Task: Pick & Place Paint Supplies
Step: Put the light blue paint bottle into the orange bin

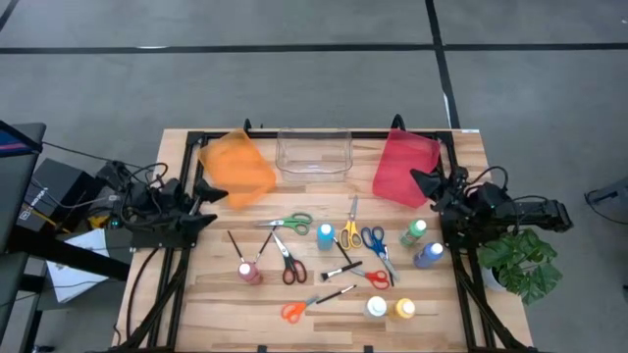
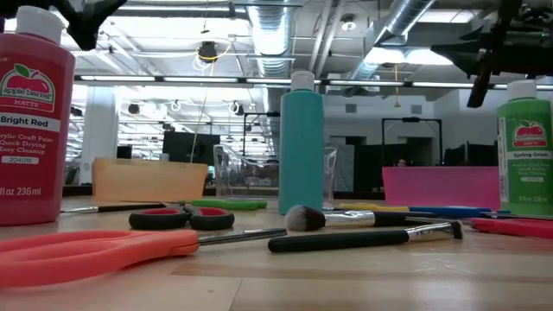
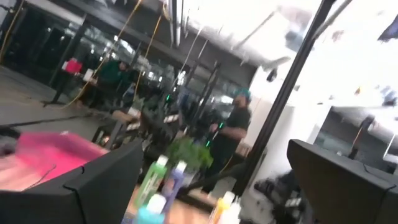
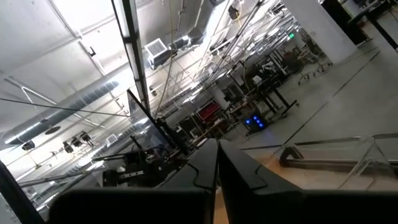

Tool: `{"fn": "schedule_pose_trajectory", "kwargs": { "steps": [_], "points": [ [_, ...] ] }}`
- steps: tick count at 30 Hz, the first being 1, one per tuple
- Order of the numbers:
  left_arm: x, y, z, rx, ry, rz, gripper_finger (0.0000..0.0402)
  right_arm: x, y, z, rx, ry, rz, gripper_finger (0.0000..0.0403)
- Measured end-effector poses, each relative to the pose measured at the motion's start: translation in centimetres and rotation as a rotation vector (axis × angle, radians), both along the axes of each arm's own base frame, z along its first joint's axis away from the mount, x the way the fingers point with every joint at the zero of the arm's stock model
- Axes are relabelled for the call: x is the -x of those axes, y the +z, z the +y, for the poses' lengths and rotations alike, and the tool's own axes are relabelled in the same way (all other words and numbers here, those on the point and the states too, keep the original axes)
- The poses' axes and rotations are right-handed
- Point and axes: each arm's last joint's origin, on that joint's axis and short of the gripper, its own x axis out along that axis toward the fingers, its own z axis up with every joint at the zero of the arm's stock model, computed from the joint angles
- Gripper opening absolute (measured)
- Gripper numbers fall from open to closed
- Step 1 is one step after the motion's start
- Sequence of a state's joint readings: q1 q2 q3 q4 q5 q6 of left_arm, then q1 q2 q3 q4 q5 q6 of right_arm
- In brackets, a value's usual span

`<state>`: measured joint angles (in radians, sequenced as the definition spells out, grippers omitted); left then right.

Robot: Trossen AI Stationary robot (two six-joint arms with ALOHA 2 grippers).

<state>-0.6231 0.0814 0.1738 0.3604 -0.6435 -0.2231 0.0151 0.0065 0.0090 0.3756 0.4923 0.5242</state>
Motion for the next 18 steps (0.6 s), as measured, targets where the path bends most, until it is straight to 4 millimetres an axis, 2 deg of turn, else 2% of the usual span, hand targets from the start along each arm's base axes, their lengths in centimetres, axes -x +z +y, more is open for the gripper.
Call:
{"fn": "schedule_pose_trajectory", "kwargs": {
  "steps": [5, 12, 14, 18],
  "points": [
    [-0.1, 1.3, -0.1, 0.085, 0.001, -0.12, 0.0397, 0.2, 0.7, -0.1, 0.036, -0.023, -0.007, 0.0019],
    [-0.8, 2.3, -0.5, 0.143, 0.01, -0.209, 0.0397, 2.0, 5.7, -0.3, 0.158, -0.178, -0.012, 0.0079],
    [-1.0, 2.4, -0.7, 0.153, 0.014, -0.228, 0.0397, 2.4, 7.5, -0.3, 0.205, -0.209, 0.051, 0.0102],
    [-1.3, 2.8, -0.8, 0.191, 0.016, -0.28, 0.0397, 2.5, 10.8, -0.6, 0.233, -0.284, 0.306, 0.0154]
  ]
}}
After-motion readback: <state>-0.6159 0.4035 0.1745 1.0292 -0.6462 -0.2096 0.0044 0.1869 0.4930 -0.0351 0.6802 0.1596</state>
